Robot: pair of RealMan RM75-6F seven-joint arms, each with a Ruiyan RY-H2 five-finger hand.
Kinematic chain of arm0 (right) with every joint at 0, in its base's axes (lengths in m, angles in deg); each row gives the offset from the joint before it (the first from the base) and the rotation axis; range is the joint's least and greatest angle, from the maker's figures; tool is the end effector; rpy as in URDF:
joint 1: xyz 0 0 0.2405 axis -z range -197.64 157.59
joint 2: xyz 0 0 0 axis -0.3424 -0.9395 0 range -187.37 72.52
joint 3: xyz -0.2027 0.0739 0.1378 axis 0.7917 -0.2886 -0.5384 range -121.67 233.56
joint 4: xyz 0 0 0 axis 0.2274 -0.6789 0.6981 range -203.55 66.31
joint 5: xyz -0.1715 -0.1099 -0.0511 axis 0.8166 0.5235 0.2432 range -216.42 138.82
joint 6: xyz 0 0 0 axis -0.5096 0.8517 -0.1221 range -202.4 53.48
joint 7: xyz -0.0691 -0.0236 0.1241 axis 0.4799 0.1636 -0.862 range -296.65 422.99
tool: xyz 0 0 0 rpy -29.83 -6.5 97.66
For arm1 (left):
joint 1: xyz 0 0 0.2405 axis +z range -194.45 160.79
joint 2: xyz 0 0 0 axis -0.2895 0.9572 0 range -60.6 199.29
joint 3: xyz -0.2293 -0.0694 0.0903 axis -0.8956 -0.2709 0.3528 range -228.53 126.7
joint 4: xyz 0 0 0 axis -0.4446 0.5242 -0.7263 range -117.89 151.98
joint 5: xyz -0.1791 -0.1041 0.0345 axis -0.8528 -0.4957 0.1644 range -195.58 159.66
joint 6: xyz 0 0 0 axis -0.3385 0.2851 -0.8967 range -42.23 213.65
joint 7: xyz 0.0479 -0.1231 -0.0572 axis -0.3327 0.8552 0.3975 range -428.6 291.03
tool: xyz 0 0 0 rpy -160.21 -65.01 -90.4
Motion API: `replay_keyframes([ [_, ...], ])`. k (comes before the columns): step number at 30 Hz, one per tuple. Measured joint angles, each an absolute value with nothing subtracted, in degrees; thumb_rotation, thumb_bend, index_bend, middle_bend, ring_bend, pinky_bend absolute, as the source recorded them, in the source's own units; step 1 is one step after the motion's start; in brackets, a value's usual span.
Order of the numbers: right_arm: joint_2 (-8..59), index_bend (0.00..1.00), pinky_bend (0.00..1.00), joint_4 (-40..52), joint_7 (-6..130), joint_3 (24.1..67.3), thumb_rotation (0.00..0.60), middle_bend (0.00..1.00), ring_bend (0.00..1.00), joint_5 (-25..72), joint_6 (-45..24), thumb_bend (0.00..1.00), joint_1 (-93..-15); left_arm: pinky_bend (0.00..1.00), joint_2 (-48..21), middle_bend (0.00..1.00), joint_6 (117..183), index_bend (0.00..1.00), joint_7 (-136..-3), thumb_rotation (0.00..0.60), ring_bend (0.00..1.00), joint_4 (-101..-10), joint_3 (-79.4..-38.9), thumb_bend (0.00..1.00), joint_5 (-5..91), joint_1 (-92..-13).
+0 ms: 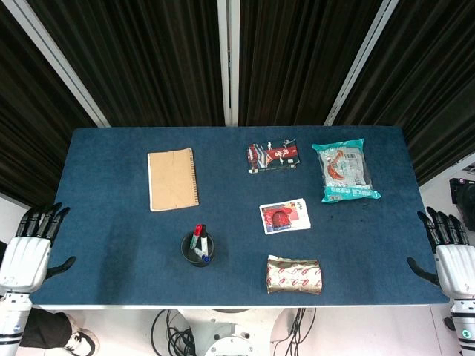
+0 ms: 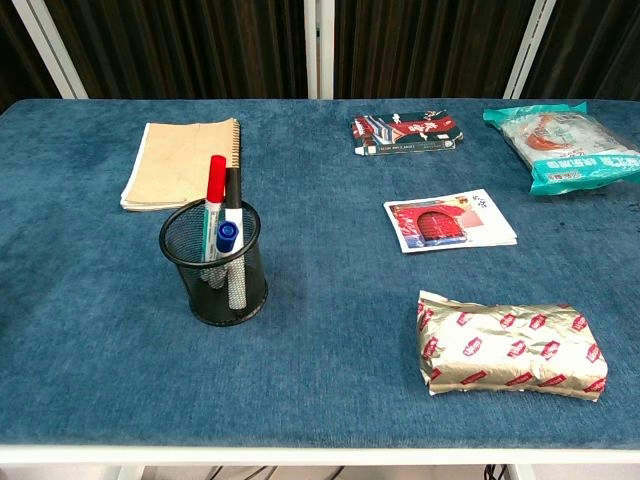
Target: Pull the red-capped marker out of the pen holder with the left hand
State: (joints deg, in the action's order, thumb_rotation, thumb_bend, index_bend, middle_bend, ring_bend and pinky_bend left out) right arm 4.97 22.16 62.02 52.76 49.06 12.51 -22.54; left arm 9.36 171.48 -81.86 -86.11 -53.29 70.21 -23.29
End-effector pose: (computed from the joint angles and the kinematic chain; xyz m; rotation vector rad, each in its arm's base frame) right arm -0.3189 -0.1696 0.1746 1.3782 -0.8569 0.8906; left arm -0.2681 0.1836 0.1640 -1.4761 -0.7757 -0.8709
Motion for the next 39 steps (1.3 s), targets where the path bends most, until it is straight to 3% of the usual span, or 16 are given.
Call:
replay_keyframes([
  [18, 4.53, 0.0, 0.0, 23.0, 61.11, 52.24, 0.6, 0.0, 0.0, 48.7, 13.83, 0.17, -22.01, 0.07, 9.91, 0.06, 169.27, 0.12, -81.92, 0.6, 0.0, -87.74, -53.45, 0.14, 71.08, -24.93],
  [29, 3.92, 0.0, 0.0, 24.16, 62.37, 52.4, 0.6, 0.0, 0.0, 48.99, 13.25, 0.19, -22.29, 0.08, 11.48, 0.06, 159.35, 0.16, -82.49, 0.6, 0.0, -92.29, -55.0, 0.2, 70.82, -31.94],
  [39, 3.44, 0.0, 0.0, 24.77, 62.5, 52.82, 0.6, 0.0, 0.0, 49.68, 13.87, 0.21, -21.89, 0.11, 10.07, 0.1, 145.15, 0.18, -84.05, 0.6, 0.0, -95.23, -57.35, 0.22, 66.94, -42.4],
])
